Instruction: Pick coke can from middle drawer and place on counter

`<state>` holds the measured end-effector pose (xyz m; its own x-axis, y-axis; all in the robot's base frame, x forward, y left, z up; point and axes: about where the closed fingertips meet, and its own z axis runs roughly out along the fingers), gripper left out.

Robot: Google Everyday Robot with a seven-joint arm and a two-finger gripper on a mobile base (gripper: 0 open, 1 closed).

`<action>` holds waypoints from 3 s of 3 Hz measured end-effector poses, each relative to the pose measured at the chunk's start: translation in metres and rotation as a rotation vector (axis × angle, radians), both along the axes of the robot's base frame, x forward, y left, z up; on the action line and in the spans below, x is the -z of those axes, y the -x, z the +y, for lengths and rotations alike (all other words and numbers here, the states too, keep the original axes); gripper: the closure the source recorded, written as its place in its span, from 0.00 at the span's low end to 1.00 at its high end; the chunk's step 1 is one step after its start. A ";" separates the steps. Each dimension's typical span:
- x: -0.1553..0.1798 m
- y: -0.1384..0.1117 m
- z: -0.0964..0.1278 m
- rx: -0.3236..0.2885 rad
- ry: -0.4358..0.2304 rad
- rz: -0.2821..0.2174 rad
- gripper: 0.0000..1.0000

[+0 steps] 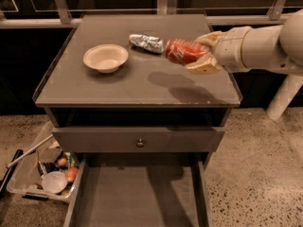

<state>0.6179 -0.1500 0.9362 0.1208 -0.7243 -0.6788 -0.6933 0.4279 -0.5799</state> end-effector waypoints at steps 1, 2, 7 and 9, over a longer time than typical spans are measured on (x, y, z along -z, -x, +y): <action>0.028 -0.013 0.004 -0.023 -0.061 0.040 1.00; 0.058 -0.024 0.010 -0.034 -0.109 0.090 1.00; 0.073 -0.039 0.031 -0.048 -0.147 0.124 0.11; 0.073 -0.039 0.031 -0.048 -0.147 0.124 0.00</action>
Offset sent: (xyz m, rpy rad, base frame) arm 0.0384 0.0126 -0.0968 0.1735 0.1556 0.0381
